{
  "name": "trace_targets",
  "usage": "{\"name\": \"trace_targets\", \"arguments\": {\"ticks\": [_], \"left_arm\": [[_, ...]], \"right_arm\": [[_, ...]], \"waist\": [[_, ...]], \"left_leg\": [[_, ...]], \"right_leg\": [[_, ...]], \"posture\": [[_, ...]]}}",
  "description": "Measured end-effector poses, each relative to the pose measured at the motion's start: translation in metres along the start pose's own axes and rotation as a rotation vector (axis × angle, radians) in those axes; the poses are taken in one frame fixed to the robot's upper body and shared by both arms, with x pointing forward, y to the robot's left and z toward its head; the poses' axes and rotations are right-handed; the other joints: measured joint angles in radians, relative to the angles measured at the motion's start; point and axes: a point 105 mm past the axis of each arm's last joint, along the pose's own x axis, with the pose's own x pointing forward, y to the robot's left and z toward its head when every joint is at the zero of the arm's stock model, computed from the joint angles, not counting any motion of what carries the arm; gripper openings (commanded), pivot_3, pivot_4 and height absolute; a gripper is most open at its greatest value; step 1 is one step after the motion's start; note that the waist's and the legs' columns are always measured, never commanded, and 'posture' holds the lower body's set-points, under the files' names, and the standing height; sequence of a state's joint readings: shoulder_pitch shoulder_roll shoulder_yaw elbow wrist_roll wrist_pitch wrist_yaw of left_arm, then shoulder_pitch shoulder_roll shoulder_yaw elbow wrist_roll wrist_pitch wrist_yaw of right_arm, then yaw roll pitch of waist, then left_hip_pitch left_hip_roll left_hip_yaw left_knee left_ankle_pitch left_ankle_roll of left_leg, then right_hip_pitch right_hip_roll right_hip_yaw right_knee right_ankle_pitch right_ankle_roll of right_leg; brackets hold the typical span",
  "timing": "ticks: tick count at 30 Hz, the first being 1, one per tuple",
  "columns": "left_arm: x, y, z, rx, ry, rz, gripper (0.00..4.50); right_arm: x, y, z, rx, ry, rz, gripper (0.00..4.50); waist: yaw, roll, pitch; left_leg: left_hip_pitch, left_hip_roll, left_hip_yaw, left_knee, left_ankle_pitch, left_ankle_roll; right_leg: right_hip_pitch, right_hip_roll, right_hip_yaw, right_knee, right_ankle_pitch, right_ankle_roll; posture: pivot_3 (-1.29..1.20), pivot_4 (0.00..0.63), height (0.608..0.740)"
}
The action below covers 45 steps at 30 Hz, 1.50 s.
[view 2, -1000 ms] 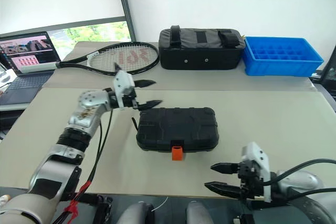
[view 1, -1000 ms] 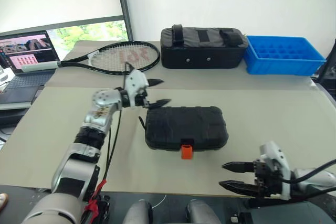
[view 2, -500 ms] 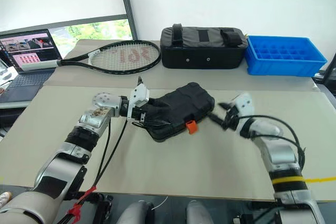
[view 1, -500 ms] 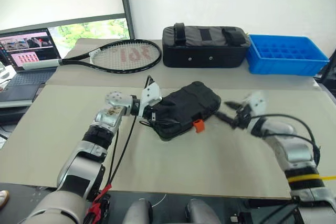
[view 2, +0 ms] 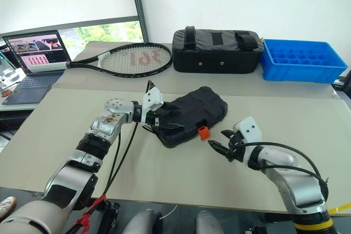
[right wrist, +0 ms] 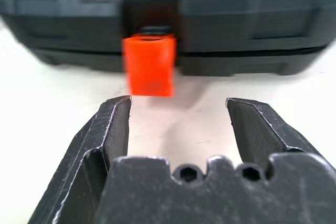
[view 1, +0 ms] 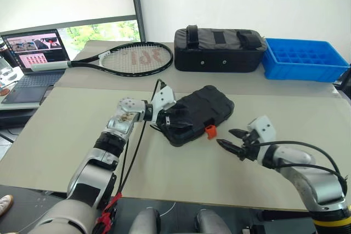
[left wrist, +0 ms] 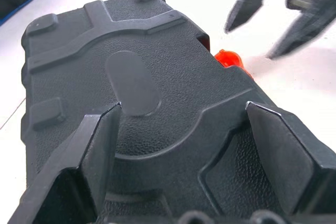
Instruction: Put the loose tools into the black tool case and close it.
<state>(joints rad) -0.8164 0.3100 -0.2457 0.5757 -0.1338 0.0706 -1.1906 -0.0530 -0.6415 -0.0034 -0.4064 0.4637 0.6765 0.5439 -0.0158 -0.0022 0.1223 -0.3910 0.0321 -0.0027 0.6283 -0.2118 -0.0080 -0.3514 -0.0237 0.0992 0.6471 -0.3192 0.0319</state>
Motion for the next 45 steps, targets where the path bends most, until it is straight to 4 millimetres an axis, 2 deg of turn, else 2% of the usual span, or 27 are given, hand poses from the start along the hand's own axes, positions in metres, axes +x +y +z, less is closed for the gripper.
{"name": "trace_targets", "arguments": {"ticks": [3, 10, 13, 15, 16, 18, 34, 45], "left_arm": [[0.003, -0.002, 0.001, 0.014, 0.004, -0.010, 4.05], [0.007, -0.004, 0.003, -0.010, -0.011, -0.014, 4.05], [0.009, -0.004, 0.004, -0.021, -0.016, -0.018, 4.08], [0.010, -0.005, 0.004, -0.025, -0.017, -0.020, 4.08], [0.011, -0.005, 0.004, -0.029, -0.017, -0.021, 4.08], [0.012, -0.005, 0.005, -0.030, -0.019, -0.023, 4.08], [0.012, -0.007, 0.004, -0.025, -0.018, -0.036, 4.08], [0.013, -0.010, 0.004, -0.023, -0.021, -0.051, 4.08]], "right_arm": [[0.007, 0.005, -0.003, 0.003, 0.023, 0.006, 3.39], [0.019, 0.006, 0.008, -0.022, -0.007, -0.012, 3.39], [0.022, 0.007, 0.007, -0.016, -0.007, -0.013, 2.69], [0.023, 0.006, 0.008, -0.028, -0.003, -0.022, 2.11], [0.023, 0.005, 0.008, -0.033, -0.004, -0.026, 1.64], [0.025, 0.006, 0.008, -0.031, -0.005, -0.023, 1.16], [0.026, 0.008, 0.012, -0.007, -0.012, -0.034, 1.15], [0.037, 0.004, 0.020, -0.008, -0.026, -0.039, 1.15]], "waist": [[0.002, 0.001, 0.000], [0.003, 0.001, -0.001], [0.002, 0.001, -0.001], [0.001, 0.001, -0.001], [0.001, 0.001, -0.001], [0.000, 0.001, -0.001], [-0.005, 0.001, 0.000], [-0.024, 0.001, 0.000]], "left_leg": [[-0.001, 0.000, 0.000, 0.000, 0.000, 0.000], [-0.001, 0.000, -0.001, 0.000, 0.000, 0.000], [-0.001, 0.000, -0.001, 0.000, 0.000, 0.000], [-0.001, 0.000, -0.001, 0.000, 0.000, 0.000], [-0.001, 0.000, -0.001, 0.000, 0.000, 0.000], [-0.001, 0.000, -0.001, 0.000, 0.000, 0.000], [-0.001, 0.000, -0.001, -0.001, 0.000, 0.000], [-0.001, 0.001, -0.001, -0.001, 0.001, 0.001]], "right_leg": [[0.000, 0.000, 0.000, 0.000, 0.000, 0.000], [0.000, 0.000, 0.000, 0.000, 0.000, 0.000], [0.000, 0.000, 0.000, 0.000, 0.000, 0.000], [-0.001, 0.000, 0.000, 0.000, 0.000, 0.000], [-0.001, 0.000, 0.000, 0.000, 0.000, 0.000], [-0.001, 0.001, 0.000, 0.000, 0.000, 0.000], [-0.001, 0.001, 0.000, 0.000, 0.000, 0.000], [-0.002, 0.001, 0.000, 0.000, 0.000, 0.000]], "posture": [[0.00, 0.150, 0.707], [0.00, 0.150, 0.707], [0.00, 0.150, 0.707], [0.00, 0.150, 0.707], [0.00, 0.150, 0.707], [0.00, 0.150, 0.707], [0.00, 0.150, 0.707], [0.00, 0.150, 0.707]]}}
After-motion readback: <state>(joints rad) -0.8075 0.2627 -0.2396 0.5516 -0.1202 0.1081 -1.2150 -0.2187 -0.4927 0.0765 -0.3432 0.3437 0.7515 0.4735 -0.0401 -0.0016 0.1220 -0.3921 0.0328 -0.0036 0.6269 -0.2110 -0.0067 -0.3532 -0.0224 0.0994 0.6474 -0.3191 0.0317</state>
